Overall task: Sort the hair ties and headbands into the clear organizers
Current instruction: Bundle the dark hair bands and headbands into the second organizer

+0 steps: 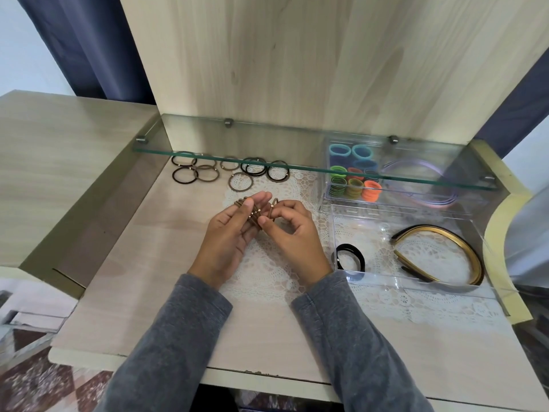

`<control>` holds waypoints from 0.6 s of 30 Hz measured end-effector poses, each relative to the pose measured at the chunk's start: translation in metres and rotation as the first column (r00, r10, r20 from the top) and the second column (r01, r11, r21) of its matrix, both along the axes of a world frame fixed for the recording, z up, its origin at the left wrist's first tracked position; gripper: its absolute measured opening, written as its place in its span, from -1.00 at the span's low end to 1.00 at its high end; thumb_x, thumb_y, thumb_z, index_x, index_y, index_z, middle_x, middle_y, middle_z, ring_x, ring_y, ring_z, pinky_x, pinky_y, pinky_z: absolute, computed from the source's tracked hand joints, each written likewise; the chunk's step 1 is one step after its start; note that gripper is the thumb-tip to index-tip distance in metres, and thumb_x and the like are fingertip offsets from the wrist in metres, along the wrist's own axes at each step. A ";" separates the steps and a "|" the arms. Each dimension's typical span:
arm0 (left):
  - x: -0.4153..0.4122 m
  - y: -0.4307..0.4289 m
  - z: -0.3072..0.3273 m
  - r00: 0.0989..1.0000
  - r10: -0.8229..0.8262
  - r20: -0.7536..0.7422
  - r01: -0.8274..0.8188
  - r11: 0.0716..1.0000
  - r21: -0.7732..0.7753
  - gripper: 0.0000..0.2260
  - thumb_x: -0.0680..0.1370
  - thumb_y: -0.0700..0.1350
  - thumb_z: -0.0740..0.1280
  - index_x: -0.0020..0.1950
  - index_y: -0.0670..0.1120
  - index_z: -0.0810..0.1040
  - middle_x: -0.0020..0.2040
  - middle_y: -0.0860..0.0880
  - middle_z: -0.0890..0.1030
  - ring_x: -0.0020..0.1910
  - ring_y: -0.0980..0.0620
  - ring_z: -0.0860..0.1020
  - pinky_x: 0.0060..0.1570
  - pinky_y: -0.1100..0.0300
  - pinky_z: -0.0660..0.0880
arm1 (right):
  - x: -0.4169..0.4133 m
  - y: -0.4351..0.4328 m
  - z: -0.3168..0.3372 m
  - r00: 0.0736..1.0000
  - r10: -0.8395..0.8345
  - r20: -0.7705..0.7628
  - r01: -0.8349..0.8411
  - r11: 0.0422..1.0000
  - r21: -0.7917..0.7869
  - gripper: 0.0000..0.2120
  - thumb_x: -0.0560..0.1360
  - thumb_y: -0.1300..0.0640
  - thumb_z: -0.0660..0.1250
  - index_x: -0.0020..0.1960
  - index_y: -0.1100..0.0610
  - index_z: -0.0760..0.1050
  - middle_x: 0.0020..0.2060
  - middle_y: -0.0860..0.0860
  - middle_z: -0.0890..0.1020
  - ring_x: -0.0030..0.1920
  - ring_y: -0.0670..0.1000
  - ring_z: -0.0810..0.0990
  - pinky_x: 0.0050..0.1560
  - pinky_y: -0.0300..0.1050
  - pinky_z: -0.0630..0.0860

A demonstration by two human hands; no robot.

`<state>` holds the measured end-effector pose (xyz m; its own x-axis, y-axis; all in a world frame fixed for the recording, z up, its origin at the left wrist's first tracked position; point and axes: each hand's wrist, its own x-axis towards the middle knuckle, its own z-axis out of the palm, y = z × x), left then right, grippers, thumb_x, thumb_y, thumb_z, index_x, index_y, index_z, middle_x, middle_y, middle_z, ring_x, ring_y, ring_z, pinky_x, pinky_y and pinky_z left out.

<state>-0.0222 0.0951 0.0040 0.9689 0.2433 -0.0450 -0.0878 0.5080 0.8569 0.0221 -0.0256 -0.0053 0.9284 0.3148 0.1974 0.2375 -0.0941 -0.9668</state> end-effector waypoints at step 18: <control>0.002 0.001 -0.002 0.998 0.046 -0.045 -0.049 0.997 -0.056 -0.77 0.67 -0.16 0.18 0.19 -0.18 0.58 0.20 -0.12 0.66 0.21 -0.01 0.62 0.12 0.21 0.58 | 0.002 0.001 -0.001 0.981 -0.194 0.011 0.192 0.979 0.074 -0.81 0.59 0.22 0.25 0.13 0.14 0.61 -0.04 0.06 0.53 -0.07 -0.25 0.51 0.00 -0.43 0.42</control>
<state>-0.0199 0.0963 0.0023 0.9531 0.2850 -0.1020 -0.0763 0.5523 0.8302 0.0243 -0.0248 -0.0062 0.9663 0.1145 0.2304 0.2393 -0.0703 -0.9684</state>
